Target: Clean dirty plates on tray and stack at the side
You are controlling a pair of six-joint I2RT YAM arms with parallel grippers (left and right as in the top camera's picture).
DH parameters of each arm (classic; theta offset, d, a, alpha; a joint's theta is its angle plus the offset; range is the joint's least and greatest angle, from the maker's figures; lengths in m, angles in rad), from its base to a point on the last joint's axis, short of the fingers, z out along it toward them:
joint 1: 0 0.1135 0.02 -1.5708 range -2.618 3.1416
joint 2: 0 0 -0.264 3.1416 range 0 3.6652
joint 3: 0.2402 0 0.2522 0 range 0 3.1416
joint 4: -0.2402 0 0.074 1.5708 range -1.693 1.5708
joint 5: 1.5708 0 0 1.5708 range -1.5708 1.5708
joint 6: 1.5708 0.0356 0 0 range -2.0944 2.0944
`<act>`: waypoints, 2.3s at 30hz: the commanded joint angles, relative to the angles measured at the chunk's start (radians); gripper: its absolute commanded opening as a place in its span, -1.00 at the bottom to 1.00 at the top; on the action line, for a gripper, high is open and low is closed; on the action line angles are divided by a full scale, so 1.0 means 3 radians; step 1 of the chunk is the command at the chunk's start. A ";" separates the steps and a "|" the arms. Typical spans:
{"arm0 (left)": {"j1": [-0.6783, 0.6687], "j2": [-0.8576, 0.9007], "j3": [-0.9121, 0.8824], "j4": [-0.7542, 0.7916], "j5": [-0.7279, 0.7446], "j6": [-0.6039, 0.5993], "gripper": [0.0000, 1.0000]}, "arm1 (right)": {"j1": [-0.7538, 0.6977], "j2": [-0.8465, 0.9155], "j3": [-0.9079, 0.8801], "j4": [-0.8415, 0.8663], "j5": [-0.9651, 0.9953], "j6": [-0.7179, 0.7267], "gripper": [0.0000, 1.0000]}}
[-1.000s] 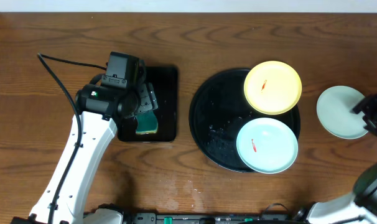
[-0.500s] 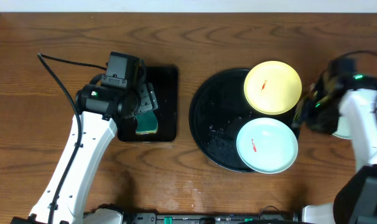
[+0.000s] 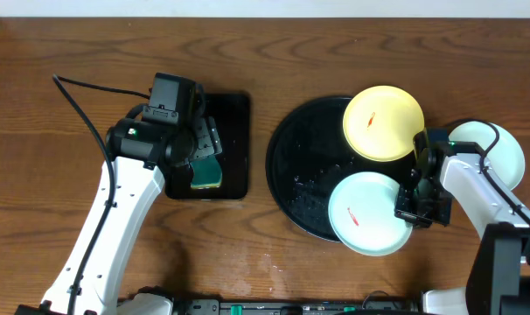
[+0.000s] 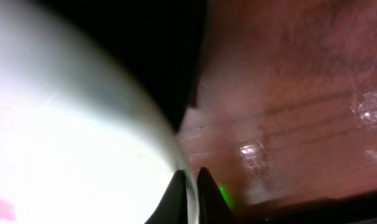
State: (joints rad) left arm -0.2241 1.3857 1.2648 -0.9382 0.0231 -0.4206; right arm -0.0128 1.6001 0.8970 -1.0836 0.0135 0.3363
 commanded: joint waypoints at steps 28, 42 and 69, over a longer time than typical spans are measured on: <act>0.0014 -0.0001 0.0089 -0.0010 -0.0025 0.0029 0.59 | 0.0987 0.0084 0.0216 0.1221 -0.0337 -0.0031 -0.38; 0.0010 0.0122 -0.0024 0.0001 -0.0015 0.0028 0.59 | 0.0905 0.0229 0.0488 0.1066 -0.0322 -0.0777 -0.32; 0.0011 0.1663 -0.0058 0.0403 -0.0055 0.0029 0.32 | 0.0890 0.0619 0.0465 0.1283 -0.0158 -0.0436 -0.98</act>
State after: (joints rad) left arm -0.2241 1.8572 1.2606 -0.8249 0.0219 -0.4194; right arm 0.2638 1.7767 1.0428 -0.7086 -0.0731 0.1814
